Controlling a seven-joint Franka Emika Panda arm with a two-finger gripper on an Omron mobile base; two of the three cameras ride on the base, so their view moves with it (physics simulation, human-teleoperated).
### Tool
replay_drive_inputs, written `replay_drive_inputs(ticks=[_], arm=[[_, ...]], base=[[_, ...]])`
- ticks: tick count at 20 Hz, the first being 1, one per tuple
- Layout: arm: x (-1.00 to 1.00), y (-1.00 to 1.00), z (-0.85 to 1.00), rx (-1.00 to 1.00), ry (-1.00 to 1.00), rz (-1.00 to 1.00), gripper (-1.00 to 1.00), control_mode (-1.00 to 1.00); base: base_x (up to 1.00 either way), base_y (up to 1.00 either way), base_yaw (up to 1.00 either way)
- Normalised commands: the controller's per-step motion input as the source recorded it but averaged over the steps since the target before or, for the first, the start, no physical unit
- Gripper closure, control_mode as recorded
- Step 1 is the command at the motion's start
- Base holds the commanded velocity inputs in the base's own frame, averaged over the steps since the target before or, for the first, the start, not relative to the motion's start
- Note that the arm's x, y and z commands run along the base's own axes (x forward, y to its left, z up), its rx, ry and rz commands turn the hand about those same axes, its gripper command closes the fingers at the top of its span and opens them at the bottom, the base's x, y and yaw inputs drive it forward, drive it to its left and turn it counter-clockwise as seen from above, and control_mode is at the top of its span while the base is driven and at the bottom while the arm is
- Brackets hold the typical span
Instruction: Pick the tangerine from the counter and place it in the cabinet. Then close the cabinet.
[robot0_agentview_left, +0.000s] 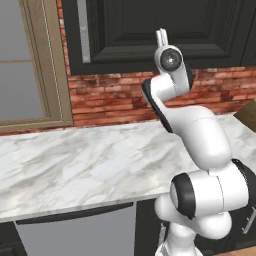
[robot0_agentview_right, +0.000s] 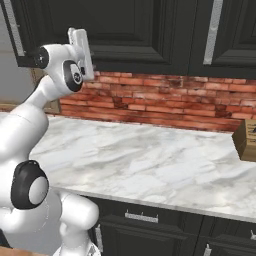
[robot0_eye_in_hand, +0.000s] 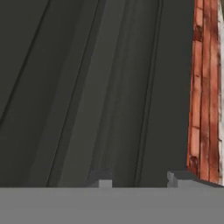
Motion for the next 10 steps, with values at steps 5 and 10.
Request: replay_drive_inputs(ticks=[5,10], arm=[[-0.21,-0.32,0.08,0.0,0.0,0.0,-1.0,-1.0],[-0.95,-0.31,0.46,0.0,0.03,0.0,-1.0,-1.0]], base=[[0.0,0.0,0.0],[0.0,0.0,0.0]])
